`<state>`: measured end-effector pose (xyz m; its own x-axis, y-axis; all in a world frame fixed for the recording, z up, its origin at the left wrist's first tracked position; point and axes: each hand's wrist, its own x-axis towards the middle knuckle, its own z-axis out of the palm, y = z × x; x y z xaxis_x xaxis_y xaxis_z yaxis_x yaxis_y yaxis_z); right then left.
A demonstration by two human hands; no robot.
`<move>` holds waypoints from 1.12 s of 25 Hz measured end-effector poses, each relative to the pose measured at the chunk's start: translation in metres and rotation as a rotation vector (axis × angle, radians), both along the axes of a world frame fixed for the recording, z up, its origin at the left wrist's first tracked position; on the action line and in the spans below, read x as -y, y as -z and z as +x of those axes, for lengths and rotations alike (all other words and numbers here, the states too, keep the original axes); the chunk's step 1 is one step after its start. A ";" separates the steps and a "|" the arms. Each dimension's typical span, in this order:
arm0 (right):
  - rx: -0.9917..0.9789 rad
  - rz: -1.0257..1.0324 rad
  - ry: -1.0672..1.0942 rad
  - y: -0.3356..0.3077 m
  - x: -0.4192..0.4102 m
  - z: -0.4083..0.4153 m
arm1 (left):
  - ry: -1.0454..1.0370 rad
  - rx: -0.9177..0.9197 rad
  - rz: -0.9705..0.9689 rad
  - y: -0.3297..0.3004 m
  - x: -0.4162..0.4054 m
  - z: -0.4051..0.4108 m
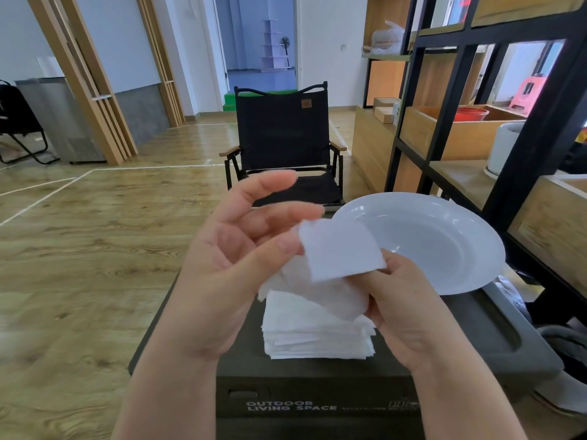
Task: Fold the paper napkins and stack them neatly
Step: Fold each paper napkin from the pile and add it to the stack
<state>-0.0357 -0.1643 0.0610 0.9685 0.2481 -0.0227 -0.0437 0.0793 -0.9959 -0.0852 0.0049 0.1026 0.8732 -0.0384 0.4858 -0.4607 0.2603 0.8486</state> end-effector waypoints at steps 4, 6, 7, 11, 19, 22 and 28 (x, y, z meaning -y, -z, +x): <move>0.201 0.095 0.111 -0.007 0.000 -0.003 | -0.245 -0.142 0.063 0.001 0.004 0.003; 0.361 0.081 0.161 -0.010 -0.002 -0.006 | -0.306 -0.253 0.165 0.004 0.006 0.005; 0.428 0.064 0.183 -0.010 -0.002 -0.007 | -0.284 -0.295 0.213 0.005 0.007 0.005; 0.680 -0.003 0.236 -0.002 0.000 -0.004 | -0.236 -0.380 0.300 0.006 0.010 0.007; 0.767 -0.035 0.157 0.005 0.003 -0.003 | -0.239 -0.405 0.270 0.012 0.003 0.011; 0.788 -0.080 0.180 0.001 0.002 -0.003 | -0.287 -0.406 0.249 0.016 0.003 0.014; -0.079 0.302 -0.080 -0.016 0.007 -0.002 | -0.423 -0.448 0.156 0.020 0.005 0.019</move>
<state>-0.0379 -0.1710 0.0769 0.9439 0.3301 -0.0114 -0.1383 0.3636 -0.9212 -0.0660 -0.0002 0.0821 0.9455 0.3138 0.0865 -0.0881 -0.0091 0.9961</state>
